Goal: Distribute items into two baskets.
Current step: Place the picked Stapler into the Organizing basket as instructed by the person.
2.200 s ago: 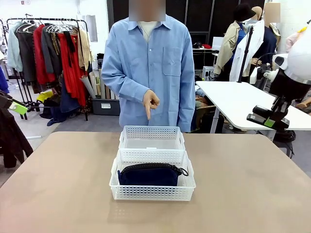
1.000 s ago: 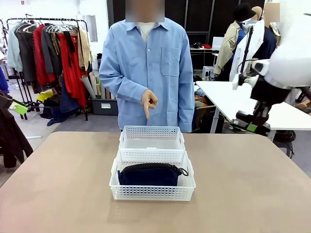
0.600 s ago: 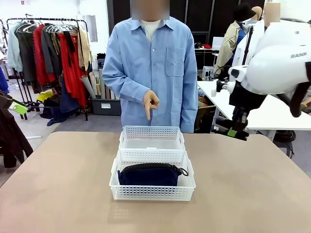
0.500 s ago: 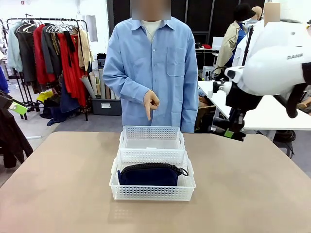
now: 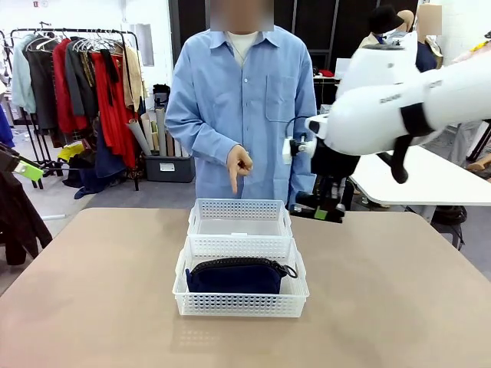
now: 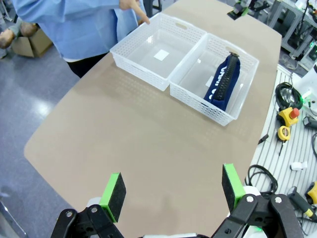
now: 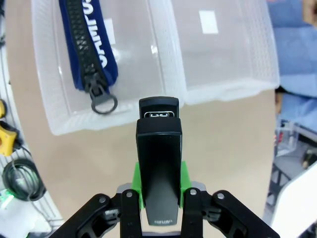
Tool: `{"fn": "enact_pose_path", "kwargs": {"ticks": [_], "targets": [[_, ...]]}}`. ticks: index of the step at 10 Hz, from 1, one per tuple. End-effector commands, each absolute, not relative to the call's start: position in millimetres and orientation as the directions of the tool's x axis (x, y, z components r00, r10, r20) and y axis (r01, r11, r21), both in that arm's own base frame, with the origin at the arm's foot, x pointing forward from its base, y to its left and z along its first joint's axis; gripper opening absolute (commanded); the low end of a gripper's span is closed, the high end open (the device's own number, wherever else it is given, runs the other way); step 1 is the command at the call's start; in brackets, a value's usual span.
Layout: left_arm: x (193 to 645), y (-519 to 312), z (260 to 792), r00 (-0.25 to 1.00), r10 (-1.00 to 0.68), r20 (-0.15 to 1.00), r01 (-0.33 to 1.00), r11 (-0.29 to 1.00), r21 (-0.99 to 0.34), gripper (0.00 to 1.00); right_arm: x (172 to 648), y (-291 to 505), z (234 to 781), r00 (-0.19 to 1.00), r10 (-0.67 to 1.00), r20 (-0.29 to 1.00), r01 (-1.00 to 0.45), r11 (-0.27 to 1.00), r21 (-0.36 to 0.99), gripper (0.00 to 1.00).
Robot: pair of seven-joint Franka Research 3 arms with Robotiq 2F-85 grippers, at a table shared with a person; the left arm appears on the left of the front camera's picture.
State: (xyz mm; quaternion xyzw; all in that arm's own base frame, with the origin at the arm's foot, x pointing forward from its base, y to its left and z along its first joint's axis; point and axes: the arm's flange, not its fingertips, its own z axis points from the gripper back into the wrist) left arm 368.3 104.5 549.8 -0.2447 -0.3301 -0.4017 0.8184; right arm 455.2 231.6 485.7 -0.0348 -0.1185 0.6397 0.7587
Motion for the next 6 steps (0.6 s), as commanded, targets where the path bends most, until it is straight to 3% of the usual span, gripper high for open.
{"fn": "enact_pose_path", "kwargs": {"ticks": [1,6], "targets": [[368.2,104.5,549.6,0.446,-0.488,0.751,0.826,0.548,-0.135,1.0,475.8,259.3,487.6,0.063,0.989,0.136,-0.976,0.089,-0.199,0.0],[368.2,104.5,549.6,0.446,-0.488,0.751,0.826,0.548,-0.135,1.0,508.5,337.6,465.3,-0.078,0.993,0.091,-0.974,-0.056,-0.221,0.0]]}}
